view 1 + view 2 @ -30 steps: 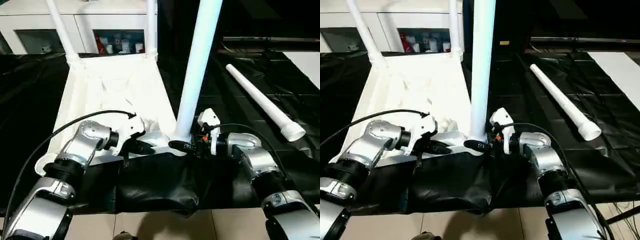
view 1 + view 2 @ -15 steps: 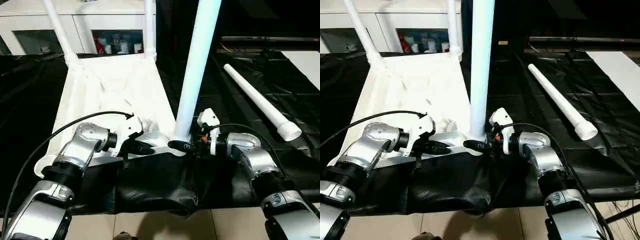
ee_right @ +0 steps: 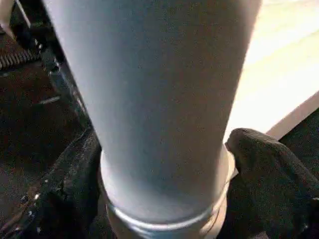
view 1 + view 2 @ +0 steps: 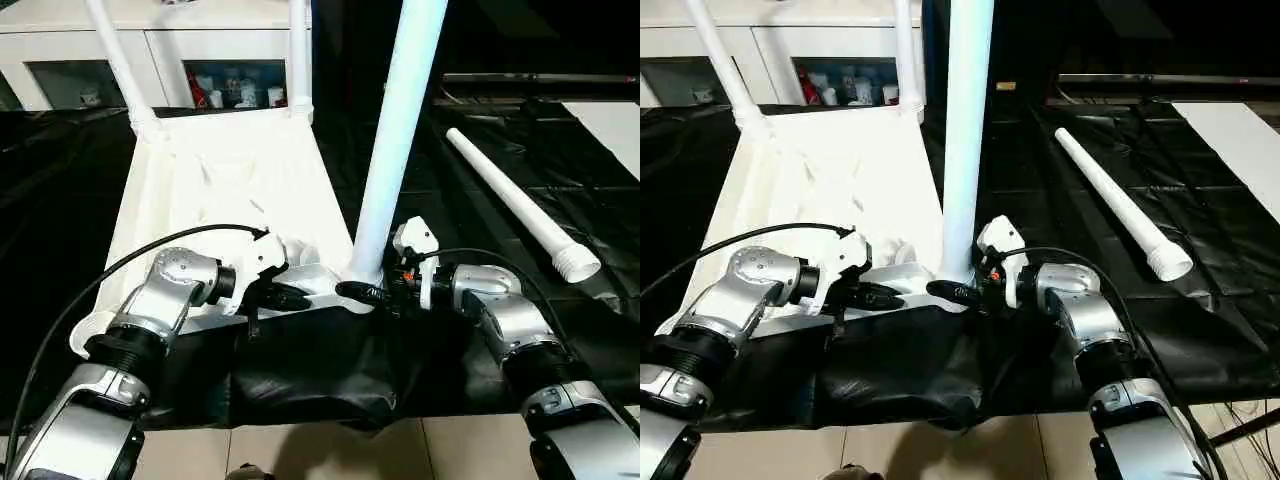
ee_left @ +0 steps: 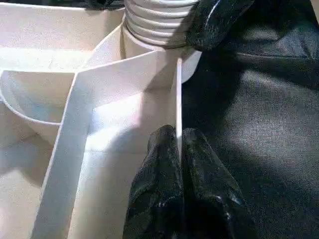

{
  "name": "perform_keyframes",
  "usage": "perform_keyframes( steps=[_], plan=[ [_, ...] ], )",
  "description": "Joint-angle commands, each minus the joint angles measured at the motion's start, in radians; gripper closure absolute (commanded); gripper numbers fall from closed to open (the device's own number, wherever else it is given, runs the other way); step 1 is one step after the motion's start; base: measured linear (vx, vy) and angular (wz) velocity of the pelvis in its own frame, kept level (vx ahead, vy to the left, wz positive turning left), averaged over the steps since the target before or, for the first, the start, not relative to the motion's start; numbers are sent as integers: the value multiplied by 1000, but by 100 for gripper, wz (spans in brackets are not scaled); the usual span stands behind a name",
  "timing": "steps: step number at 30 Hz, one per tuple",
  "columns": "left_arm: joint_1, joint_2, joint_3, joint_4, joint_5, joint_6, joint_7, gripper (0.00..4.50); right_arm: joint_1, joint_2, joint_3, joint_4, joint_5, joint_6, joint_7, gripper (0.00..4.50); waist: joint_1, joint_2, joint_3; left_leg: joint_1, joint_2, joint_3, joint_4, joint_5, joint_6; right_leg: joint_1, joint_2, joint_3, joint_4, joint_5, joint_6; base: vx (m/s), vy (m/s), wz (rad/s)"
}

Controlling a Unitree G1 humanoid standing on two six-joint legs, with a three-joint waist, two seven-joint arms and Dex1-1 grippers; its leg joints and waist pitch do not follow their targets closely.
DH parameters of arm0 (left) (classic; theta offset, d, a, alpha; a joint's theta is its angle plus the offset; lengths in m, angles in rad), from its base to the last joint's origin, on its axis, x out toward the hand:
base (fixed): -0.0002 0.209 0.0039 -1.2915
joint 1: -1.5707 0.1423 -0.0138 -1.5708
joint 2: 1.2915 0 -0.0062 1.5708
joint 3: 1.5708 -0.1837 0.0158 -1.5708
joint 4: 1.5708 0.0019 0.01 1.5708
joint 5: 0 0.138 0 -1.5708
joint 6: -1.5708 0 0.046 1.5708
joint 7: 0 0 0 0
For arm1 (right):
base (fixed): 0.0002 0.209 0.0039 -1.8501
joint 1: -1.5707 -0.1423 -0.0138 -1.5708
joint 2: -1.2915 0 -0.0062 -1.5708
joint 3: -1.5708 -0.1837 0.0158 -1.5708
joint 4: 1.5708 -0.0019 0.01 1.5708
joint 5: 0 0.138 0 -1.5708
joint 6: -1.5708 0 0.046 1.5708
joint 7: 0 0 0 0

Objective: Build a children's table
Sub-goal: Insert table leg to table base

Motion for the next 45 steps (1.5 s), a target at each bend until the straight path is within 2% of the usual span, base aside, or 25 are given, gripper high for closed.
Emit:
perform_keyframes(
  steps=[1,2,6,7,10,12,18,21,22,25,26,27,28,30,31,33,34,35,36,38,39,41,43,44,45],
  plan=[
    [-7,-6,13,-4,-29,-26,-23,450,-18,-3,2,19,-11,-17,4,51,-3,-2,-75,23,34,-5,-51,7,134,52,-52,37,-48,247,-321,0,0,0],
    [-8,-5,13,-3,-29,-26,-24,450,-20,-1,1,21,-9,-15,5,75,-2,-2,-75,22,34,-6,-51,4,132,52,-53,37,-48,243,-322,0,0,0],
    [-10,-2,13,-3,-30,-25,-25,450,-21,6,-6,23,-4,-12,5,95,-3,-2,-75,22,34,-6,-51,4,134,52,-52,37,-47,250,-323,0,0,0],
    [-11,-2,13,-3,-31,-25,-25,450,-20,9,-8,23,-2,-10,7,120,-2,0,-75,23,35,-6,-51,4,134,51,-52,37,-47,250,-324,0,0,0],
    [-12,-2,13,-1,-33,-25,-26,450,-18,10,-10,24,-1,-9,11,131,-2,-1,-76,22,34,-6,-51,3,134,52,-52,37,-46,255,-325,0,0,0],
    [-13,-2,13,2,-31,-27,-29,450,-13,9,-11,25,0,-11,13,155,-3,1,-75,22,34,-6,-51,3,133,52,-52,37,-47,255,-325,0,0,0],
    [-9,-3,13,-2,-33,-19,-27,450,1,19,-22,41,-4,-21,-22,171,-3,3,-76,24,34,-7,-51,-1,128,51,-52,37,-46,263,-328,0,0,0],
    [-4,-12,18,-2,-28,-12,5,450,6,43,-48,77,-16,-32,-132,173,-9,4,-75,22,34,-8,-54,-8,119,52,-54,37,-46,252,-326,0,0,0],
    [-5,-24,19,9,-12,-7,54,450,10,70,-73,105,-21,-36,-235,173,-10,3,-75,23,34,-8,-54,-12,115,51,-53,37,-48,246,-326,0,0,0],
    [-21,-78,33,46,15,36,201,450,10,137,-129,167,-24,-33,-483,173,-31,1,-69,25,33,-8,-62,-47,89,52,-54,40,-57,185,-321,0,0,0],
    [-24,-90,37,50,16,45,222,450,6,148,-137,180,-22,-30,-521,173,-35,-1,-68,27,35,-6,-63,-54,82,52,-55,41,-58,173,-322,0,0,0],
    [-27,-104,41,54,16,54,246,450,2,160,-147,195,-21,-28,-563,173,-38,1,-64,29,34,-7,-68,-84,62,51,-55,42,-63,117,-315,0,0,0],
    [-32,-120,46,60,16,64,273,450,-5,173,-157,213,-19,-25,-611,173,-39,-2,-63,31,31,-6,-71,-113,46,53,-55,43,-70,63,-305,0,0,0],
    [-67,-203,80,106,32,119,479,450,-41,227,-178,290,-25,-41,-800,173,-44,-4,-61,34,32,-4,-73,-132,20,50,-56,45,-75,20,-298,0,0,0],
    [-77,-230,94,118,30,138,537,450,-55,247,-194,314,-11,-44,-849,173,-42,-6,-60,35,32,-6,-74,-137,15,52,-57,46,-81,-1,-291,0,0,0],
    [-86,-253,108,127,25,150,586,450,-68,265,-208,333,0,-47,-892,173,-41,-9,-59,34,31,-3,-74,-141,19,50,-56,47,-82,-6,-285,0,0,0],
    [-98,-296,122,135,19,164,660,450,-101,300,-222,368,9,-56,-962,173,-38,-13,-62,30,29,-5,-73,-113,32,53,-58,46,-78,19,-276,0,0,0],
    [-100,-305,123,136,20,166,675,450,-110,308,-223,375,7,-60,-976,173,-36,-11,-62,30,28,-5,-72,-102,44,52,-57,46,-79,32,-272,0,0,0],
    [-100,-312,119,135,29,158,686,450,-122,317,-216,381,-6,-74,-987,173,-34,-15,-63,28,28,-6,-72,-93,52,54,-58,45,-78,43,-270,0,0,0],
    [-99,-308,107,131,46,140,686,450,-137,326,-211,381,-6,-101,-939,173,-29,-17,-66,22,24,-5,-67,-55,89,56,-57,44,-72,109,-266,0,0,0],
    [-98,-303,103,127,50,134,679,450,-144,333,-215,380,-2,-118,-901,139,-28,-17,-66,22,24,-4,-66,-54,98,56,-58,43,-72,115,-264,0,0,0],
    [-95,-282,100,116,49,130,648,450,-144,334,-209,357,4,-157,-800,104,-25,-17,-66,21,24,-5,-65,-55,117,56,-59,42,-72,115,-265,0,0,0],
    [-93,-266,97,105,43,122,609,450,-145,324,-208,342,9,-174,-744,97,-27,-16,-65,16,23,-6,-65,-59,127,58,-59,41,-71,117,-264,0,0,0],
    [-92,-254,99,99,40,125,593,450,-145,312,-212,332,13,-175,-732,97,-36,-12,-67,14,24,-9,-65,-57,127,58,-56,39,-70,122,-268,0,0,0],
    [-91,-248,100,95,38,130,588,450,-148,305,-217,333,14,-179,-730,85,-38,-9,-67,17,26,-9,-65,-58,126,55,-56,39,-69,126,-275,0,0,0]
  ],
)
